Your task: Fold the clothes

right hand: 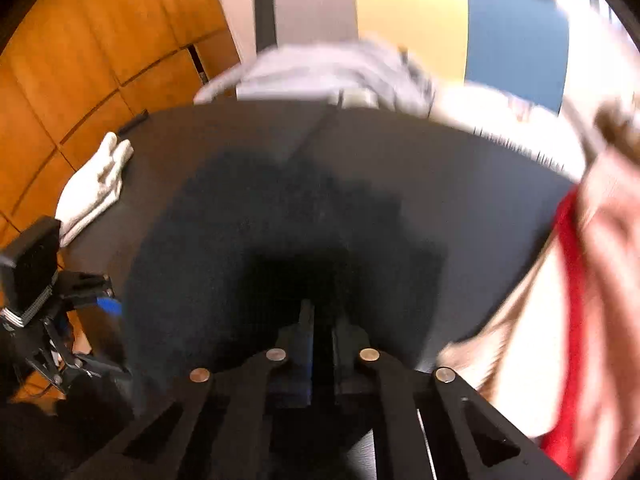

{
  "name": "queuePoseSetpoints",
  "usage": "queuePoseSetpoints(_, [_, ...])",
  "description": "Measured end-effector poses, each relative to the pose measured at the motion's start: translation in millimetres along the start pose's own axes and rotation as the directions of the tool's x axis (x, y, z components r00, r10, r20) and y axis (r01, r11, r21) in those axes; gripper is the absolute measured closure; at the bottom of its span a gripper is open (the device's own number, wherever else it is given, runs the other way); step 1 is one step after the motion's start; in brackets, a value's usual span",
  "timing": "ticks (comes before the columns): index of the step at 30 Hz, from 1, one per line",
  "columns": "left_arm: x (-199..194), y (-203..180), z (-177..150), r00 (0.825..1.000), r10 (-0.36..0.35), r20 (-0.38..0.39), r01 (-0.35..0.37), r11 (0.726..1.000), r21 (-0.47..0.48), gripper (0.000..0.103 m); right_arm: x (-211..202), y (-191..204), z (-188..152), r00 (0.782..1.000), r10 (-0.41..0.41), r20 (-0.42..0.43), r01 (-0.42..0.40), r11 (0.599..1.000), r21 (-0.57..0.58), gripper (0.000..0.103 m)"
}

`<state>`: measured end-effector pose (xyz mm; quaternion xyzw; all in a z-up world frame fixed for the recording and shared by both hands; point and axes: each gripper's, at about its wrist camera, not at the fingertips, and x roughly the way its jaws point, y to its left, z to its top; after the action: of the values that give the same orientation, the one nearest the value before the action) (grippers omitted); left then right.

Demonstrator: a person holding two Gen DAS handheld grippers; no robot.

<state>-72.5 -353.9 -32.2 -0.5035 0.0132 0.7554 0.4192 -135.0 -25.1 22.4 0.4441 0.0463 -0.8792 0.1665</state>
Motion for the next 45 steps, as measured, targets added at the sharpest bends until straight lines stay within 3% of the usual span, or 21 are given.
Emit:
queuePoseSetpoints(2, [1,0,1,1.0,-0.007,-0.016,0.007,1.0,0.004,0.03,-13,-3,7,0.985,-0.164,0.056,0.169,0.982,-0.082,0.1])
queuePoseSetpoints(3, [2,-1,2,1.0,-0.004,-0.025,0.005,1.0,0.011,0.03,-9,-14,6,0.978,-0.205,0.04,0.208,0.976,-0.072,0.099])
queuePoseSetpoints(8, [3,-8,7,0.997,0.016,-0.076,-0.013,0.999,0.052,0.031,47,-38,-31,0.977,-0.182,-0.107,0.185,0.983,0.014,0.099])
queuePoseSetpoints(11, [-13,-1,16,0.997,-0.066,-0.049,0.065,0.998,-0.012,0.032,42,-45,-44,0.988,-0.148,-0.032,0.15,0.985,0.09,0.094])
queuePoseSetpoints(13, [-25,3,23,0.993,-0.114,-0.013,0.113,0.993,-0.046,0.031,23,-55,-43,0.991,-0.135,0.018,0.131,0.979,0.154,0.074])
queuePoseSetpoints(14, [-30,3,27,0.992,-0.126,0.014,0.126,0.991,-0.048,0.031,14,-57,-42,0.991,-0.125,0.045,0.115,0.977,0.178,0.072])
queuePoseSetpoints(16, [-41,4,36,0.987,-0.148,0.067,0.152,0.987,-0.051,0.031,-4,-53,-43,0.992,-0.08,0.1,0.058,0.977,0.204,0.067])
queuePoseSetpoints(20, [-37,4,59,0.982,-0.152,0.11,0.159,0.986,-0.053,0.031,-40,-40,-70,0.977,0.138,0.162,-0.175,0.953,0.247,0.067])
queuePoseSetpoints(23, [-24,4,80,0.983,-0.139,0.117,0.146,0.988,-0.054,0.031,-36,-8,-95,0.947,0.299,0.116,-0.319,0.918,0.235,0.067])
queuePoseSetpoints(27, [4,-11,108,0.989,-0.128,0.076,0.128,0.992,0.011,0.031,-9,26,-114,0.936,0.349,0.05,-0.351,0.913,0.207,0.067])
queuePoseSetpoints(32, [58,-50,119,0.998,0.002,-0.062,0.009,0.983,0.183,0.031,7,29,-129,0.841,0.539,0.054,-0.531,0.8,0.28,0.067])
queuePoseSetpoints(34, [74,-62,120,0.995,0.047,-0.091,-0.025,0.972,0.232,0.03,11,24,-147,0.821,0.571,0.033,-0.547,0.767,0.335,0.069])
queuePoseSetpoints(36, [81,-66,121,0.996,0.047,-0.071,-0.029,0.974,0.225,0.027,14,18,-161,0.808,0.586,0.05,-0.56,0.741,0.371,0.071])
queuePoseSetpoints(39, [74,-63,121,1.0,-0.004,-0.015,0.006,0.985,0.172,0.027,8,11,-167,0.819,0.563,0.11,-0.554,0.727,0.406,0.071])
queuePoseSetpoints(42, [47,-45,116,0.991,-0.103,0.088,0.099,0.994,0.048,0.027,-10,5,-154,0.853,0.497,0.16,-0.516,0.759,0.397,0.069])
queuePoseSetpoints(45, [15,-28,103,0.976,-0.107,0.189,0.113,0.993,-0.021,0.027,-28,-10,-147,0.887,0.402,0.227,-0.461,0.787,0.41,0.066])
